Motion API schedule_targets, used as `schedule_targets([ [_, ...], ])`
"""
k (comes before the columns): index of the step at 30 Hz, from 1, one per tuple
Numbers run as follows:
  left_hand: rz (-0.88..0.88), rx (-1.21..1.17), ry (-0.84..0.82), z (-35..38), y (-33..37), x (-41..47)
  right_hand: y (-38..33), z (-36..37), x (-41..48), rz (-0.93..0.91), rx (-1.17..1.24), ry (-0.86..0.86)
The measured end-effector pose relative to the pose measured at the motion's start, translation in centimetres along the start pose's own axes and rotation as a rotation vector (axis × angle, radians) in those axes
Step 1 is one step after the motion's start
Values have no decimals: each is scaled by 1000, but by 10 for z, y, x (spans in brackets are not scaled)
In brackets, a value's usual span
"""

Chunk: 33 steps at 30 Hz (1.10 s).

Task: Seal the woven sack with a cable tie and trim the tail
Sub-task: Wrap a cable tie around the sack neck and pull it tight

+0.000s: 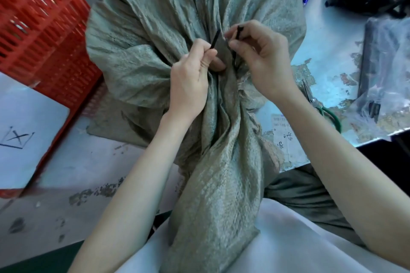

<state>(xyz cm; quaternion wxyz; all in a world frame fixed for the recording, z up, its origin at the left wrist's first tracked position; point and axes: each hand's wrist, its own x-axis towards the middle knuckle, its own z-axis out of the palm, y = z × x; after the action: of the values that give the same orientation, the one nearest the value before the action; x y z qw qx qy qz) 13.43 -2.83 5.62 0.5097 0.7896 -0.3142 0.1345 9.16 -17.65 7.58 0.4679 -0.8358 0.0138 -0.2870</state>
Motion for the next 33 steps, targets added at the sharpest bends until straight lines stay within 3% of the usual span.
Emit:
schedule_targets([
  [3,-106,-52,23,8,-13,-3,2,10,7,91,144,22],
  [7,-247,-257,21,8,-18,-2,-5,24,16,198,381,59],
  [11,-364,-513,11,3,-14,3,-8,28,21,277,461,13],
  [17,-367,-631,-112,-6,-19,-4,-4,24,14,419,647,-227],
  [24,-410,-693,-128,-7,-20,-4,0,25,4,501,799,-215],
  [33,-430,-711,-136,-8,-18,-4,-1,26,1,500,800,-233],
])
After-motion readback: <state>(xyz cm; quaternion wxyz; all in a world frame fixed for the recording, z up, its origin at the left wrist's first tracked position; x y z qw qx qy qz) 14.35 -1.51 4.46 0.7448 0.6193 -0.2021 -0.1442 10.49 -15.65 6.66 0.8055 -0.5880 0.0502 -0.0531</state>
